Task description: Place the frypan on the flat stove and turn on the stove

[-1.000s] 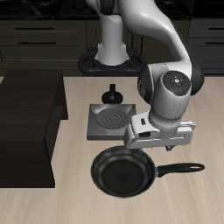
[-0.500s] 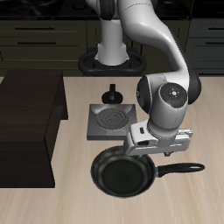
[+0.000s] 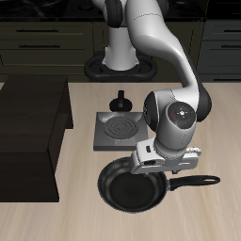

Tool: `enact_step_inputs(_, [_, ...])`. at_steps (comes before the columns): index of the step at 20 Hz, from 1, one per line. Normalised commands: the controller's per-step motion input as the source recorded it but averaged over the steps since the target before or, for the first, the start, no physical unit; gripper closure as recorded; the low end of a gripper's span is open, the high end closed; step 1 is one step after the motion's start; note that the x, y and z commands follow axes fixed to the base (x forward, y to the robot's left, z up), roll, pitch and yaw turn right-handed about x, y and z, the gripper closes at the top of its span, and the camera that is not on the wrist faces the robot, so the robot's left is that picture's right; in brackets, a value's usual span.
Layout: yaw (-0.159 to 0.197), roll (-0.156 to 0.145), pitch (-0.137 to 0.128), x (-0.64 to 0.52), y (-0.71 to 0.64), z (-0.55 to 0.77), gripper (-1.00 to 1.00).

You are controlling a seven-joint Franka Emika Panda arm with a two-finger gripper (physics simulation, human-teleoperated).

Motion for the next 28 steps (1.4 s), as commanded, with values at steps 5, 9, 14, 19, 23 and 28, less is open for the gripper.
enact_step_inputs(5, [-0.03,0.017,0.058,-0.01,-0.04,-0.18,-1.0])
enact_step_inputs(9, [-0.005,0.002,0.034,-0.02,-0.07,-0.18,1.0])
enact_step_inputs(14, [-0.008,0.014,-0.001,-0.03,-0.01,-0.03,1.0])
enact_step_inputs(19, [0.006,0.006,-0.024,-0.06,0.01,0.12,1.0])
enact_step_inputs(23, [0.022,-0.004,-0.024,-0.05,0.0,0.11,1.0])
enact_step_inputs(28, [0.025,-0.001,-0.056,-0.05,-0.03,0.41,1.0])
